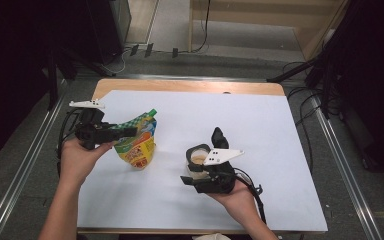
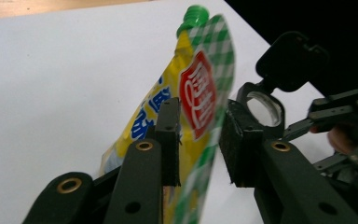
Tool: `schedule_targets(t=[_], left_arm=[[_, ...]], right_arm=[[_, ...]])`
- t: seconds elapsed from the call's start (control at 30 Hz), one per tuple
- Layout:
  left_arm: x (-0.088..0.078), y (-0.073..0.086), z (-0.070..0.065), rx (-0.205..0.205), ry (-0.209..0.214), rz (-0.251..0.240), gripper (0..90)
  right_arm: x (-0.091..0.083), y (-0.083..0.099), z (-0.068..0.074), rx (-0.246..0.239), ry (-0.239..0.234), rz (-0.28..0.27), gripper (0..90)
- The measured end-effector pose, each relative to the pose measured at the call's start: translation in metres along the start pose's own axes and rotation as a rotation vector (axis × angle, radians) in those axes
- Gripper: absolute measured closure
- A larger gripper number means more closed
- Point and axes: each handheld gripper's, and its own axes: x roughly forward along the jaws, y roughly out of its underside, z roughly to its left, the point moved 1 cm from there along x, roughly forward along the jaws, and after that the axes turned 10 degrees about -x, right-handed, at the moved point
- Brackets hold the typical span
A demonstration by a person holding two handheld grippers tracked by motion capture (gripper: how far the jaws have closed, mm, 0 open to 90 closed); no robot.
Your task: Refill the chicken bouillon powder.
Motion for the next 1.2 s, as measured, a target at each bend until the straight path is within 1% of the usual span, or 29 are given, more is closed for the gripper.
schedule_targets(t=[0.07,0.1,0.13,0.17,0.2,0.23,0.27,0.3,0.4,0.53,0.63,0.8,0.87,0.9,0.93,0.97,1.03,1.07,1.1,1.13,1.17,1.2], left_arm=[[-0.002,-0.001,-0.001,0.001,-0.002,-0.002,69.8],[-0.005,-0.004,-0.005,0.002,-0.014,0.007,69.2],[-0.005,-0.004,-0.005,0.002,-0.014,0.007,69.0],[-0.007,-0.007,-0.008,0.005,-0.023,0.013,68.4],[-0.007,-0.007,-0.008,0.005,-0.023,0.013,68.1],[-0.011,-0.009,-0.010,0.005,-0.024,0.014,67.6],[-0.011,-0.009,-0.010,0.005,-0.024,0.014,67.1],[-0.014,-0.013,-0.011,-0.004,-0.012,0.008,66.4],[-0.017,-0.017,-0.012,-0.011,-0.014,0.005,65.0],[-0.021,-0.021,-0.013,-0.014,-0.005,-0.003,63.6],[-0.024,-0.025,-0.012,-0.025,0.004,-0.006,61.5],[-0.027,-0.029,-0.011,-0.017,-0.002,-0.019,60.2],[-0.028,-0.031,-0.009,-0.025,0.001,-0.027,59.9],[-0.028,-0.031,-0.004,-0.035,-0.013,-0.025,60.0],[-0.028,-0.031,-0.004,-0.035,-0.013,-0.025,60.0],[-0.028,-0.032,0.002,-0.042,-0.041,-0.034,59.7],[-0.027,-0.032,0.009,-0.046,-0.041,-0.040,58.3],[-0.027,-0.032,0.009,-0.046,-0.041,-0.040,57.7],[-0.026,-0.032,0.016,-0.047,-0.048,-0.046,56.9],[-0.026,-0.032,0.016,-0.047,-0.048,-0.046,56.6],[-0.024,-0.031,0.024,-0.060,-0.051,-0.039,56.6],[-0.024,-0.031,0.024,-0.060,-0.051,-0.039,56.6]], right_arm=[[0.000,0.000,0.000,0.000,0.000,0.000,53.2],[0.000,0.000,0.000,0.002,0.000,0.004,53.2],[0.000,0.000,0.000,0.002,0.000,0.004,53.2],[0.001,0.001,0.000,0.001,0.000,0.007,53.2],[0.001,0.001,0.000,0.001,0.000,0.007,53.2],[0.002,0.001,0.000,-0.002,-0.001,0.006,53.2],[0.002,0.001,0.000,-0.002,-0.001,0.006,53.2],[0.002,0.001,0.000,-0.003,-0.001,0.007,53.2],[0.003,0.001,0.000,-0.006,-0.003,0.009,53.2],[0.004,0.001,0.001,-0.007,-0.004,0.013,53.2],[0.004,0.001,0.002,-0.009,-0.007,0.014,53.2],[0.003,0.000,0.001,-0.009,-0.006,0.009,53.2],[0.002,0.000,0.001,-0.009,-0.004,0.006,53.2],[0.002,0.000,0.001,-0.008,-0.004,0.003,53.2],[0.001,-0.001,0.001,-0.006,-0.002,0.004,53.2],[0.001,-0.001,0.001,-0.005,-0.003,0.004,53.2],[0.000,-0.002,0.001,-0.005,-0.007,0.003,53.2],[0.000,-0.002,0.001,-0.004,-0.007,0.002,53.3],[0.000,-0.002,0.001,-0.006,-0.007,0.003,53.3],[0.000,-0.002,0.001,-0.006,-0.007,0.003,53.3],[0.000,-0.003,0.002,-0.007,-0.008,0.002,53.4],[0.000,-0.003,0.002,-0.007,-0.008,0.002,53.4]])
